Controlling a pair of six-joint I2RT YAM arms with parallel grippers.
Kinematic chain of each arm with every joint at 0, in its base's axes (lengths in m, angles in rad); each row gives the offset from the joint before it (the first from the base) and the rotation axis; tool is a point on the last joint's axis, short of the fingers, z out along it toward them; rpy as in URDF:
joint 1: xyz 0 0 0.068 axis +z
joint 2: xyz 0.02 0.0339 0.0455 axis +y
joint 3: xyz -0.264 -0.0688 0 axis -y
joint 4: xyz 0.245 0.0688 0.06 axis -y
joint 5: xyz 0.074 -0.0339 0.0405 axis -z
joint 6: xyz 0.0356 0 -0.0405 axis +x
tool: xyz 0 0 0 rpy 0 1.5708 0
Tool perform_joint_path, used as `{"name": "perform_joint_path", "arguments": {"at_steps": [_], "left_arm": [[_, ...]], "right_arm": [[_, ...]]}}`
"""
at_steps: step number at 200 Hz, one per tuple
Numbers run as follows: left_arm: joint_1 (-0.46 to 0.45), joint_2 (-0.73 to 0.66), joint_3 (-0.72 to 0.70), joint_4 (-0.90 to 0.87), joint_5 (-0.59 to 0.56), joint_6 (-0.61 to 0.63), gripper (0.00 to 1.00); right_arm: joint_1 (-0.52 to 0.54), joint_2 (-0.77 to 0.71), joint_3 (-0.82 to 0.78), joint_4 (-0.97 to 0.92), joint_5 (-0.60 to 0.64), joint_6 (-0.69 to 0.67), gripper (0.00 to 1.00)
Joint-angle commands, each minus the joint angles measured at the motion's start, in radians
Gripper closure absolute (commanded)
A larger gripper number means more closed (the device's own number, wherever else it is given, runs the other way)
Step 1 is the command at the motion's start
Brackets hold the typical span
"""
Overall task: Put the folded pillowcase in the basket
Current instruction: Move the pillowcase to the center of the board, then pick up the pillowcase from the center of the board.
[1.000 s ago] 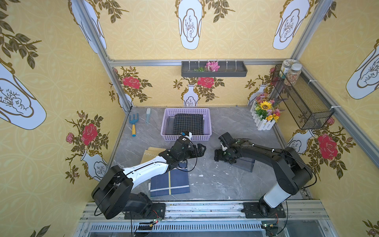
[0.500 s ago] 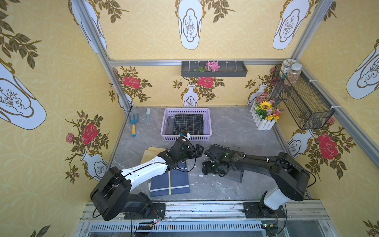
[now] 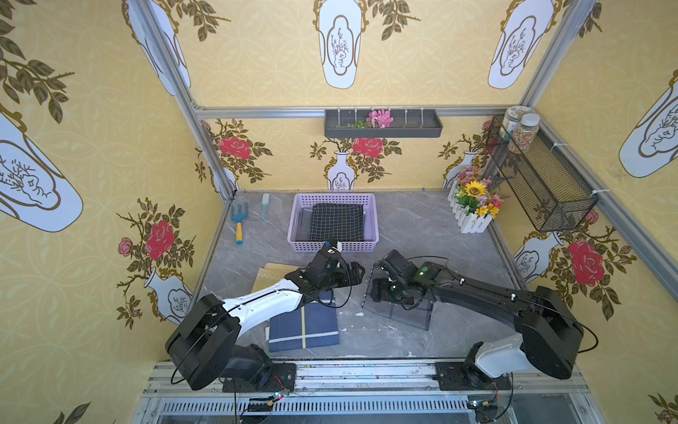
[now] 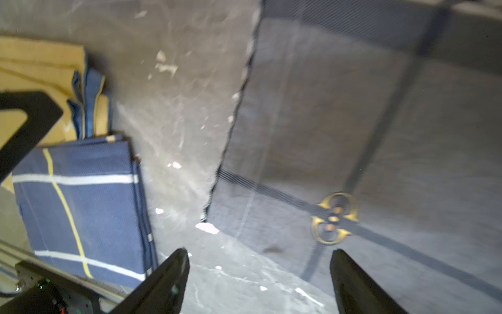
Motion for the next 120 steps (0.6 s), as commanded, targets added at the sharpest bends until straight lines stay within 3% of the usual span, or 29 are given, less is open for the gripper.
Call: {"name": "perform_joint_path", "arguments": {"at_steps": [1,72,120], "left_arm": [[-0.005,0.026,0.016,0.03,0.035,0.019,0.05],[-0.018,0.088,0.055,0.041,0.052,0.022,0.05],[-0.018,0.097,0.059,0.043,0.055,0.022,0.05]], "right_arm": [[-0.096,-0.068,-0.039,-0.099,0.032,-0.072,0.14],[-0.528,-0.194,-0.182,-0.105,-0.09,-0.251,0.19],[-0.608,-0.111,-0.175,-0.015,-0.141,-0.291,0.39]]}}
